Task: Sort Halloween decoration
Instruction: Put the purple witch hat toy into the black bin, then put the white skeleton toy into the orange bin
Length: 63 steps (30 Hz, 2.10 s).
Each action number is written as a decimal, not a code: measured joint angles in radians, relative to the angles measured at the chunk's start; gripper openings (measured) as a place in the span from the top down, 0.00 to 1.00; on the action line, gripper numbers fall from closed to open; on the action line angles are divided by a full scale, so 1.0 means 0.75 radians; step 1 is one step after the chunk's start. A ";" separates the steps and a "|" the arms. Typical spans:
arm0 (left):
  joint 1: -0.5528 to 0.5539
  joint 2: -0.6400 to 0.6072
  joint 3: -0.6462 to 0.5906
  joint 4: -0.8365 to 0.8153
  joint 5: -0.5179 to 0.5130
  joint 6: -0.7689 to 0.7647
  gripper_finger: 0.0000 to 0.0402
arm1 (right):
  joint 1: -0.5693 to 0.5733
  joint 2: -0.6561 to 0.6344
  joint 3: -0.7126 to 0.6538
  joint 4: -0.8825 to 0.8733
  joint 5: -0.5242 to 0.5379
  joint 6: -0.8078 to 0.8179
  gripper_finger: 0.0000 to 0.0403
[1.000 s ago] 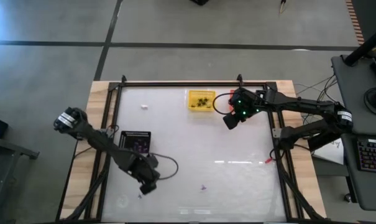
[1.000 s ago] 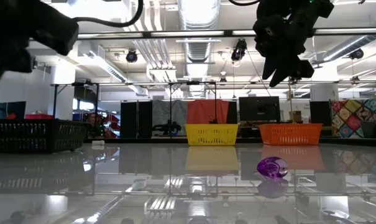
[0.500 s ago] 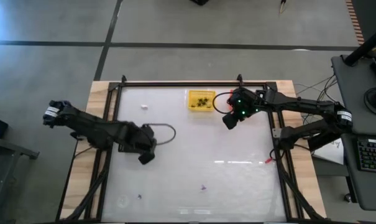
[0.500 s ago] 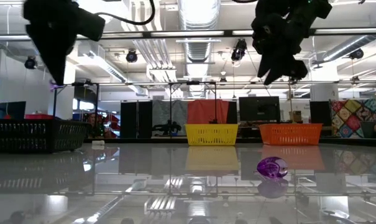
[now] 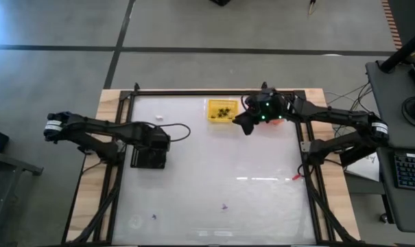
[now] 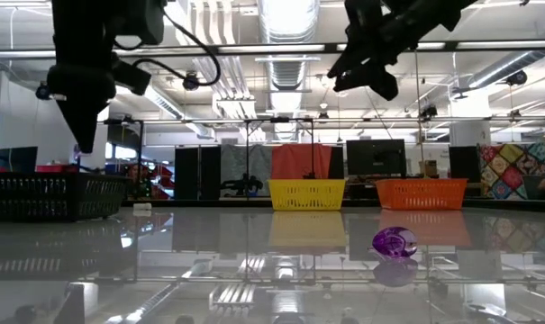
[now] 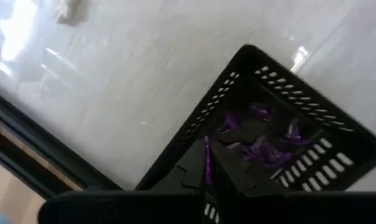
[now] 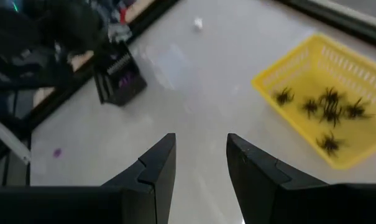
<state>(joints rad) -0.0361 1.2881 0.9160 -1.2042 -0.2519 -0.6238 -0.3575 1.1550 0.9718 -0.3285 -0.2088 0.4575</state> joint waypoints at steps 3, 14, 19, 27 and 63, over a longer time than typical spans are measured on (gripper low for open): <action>0.018 -0.001 -0.031 0.046 0.041 0.045 1.00 | -0.036 0.006 0.000 0.015 0.001 0.000 0.67; 0.048 -0.001 -0.059 0.199 0.272 0.088 1.00 | -0.175 0.017 0.009 0.016 0.003 0.007 0.67; 0.079 -0.001 -0.059 0.200 0.370 0.082 0.95 | -0.217 0.018 0.021 0.017 0.002 0.005 0.67; 0.101 -0.001 -0.059 0.200 0.291 0.089 0.81 | -0.240 0.018 0.022 0.016 0.001 -0.015 0.67; 1.159 0.089 0.136 0.444 0.313 0.831 0.79 | -0.240 0.018 0.022 0.015 0.000 -0.102 0.67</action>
<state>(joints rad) 0.8333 1.3551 1.0180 -0.8711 -0.0169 -0.0006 -0.5373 1.1687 0.9882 -0.3169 -0.2085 0.3814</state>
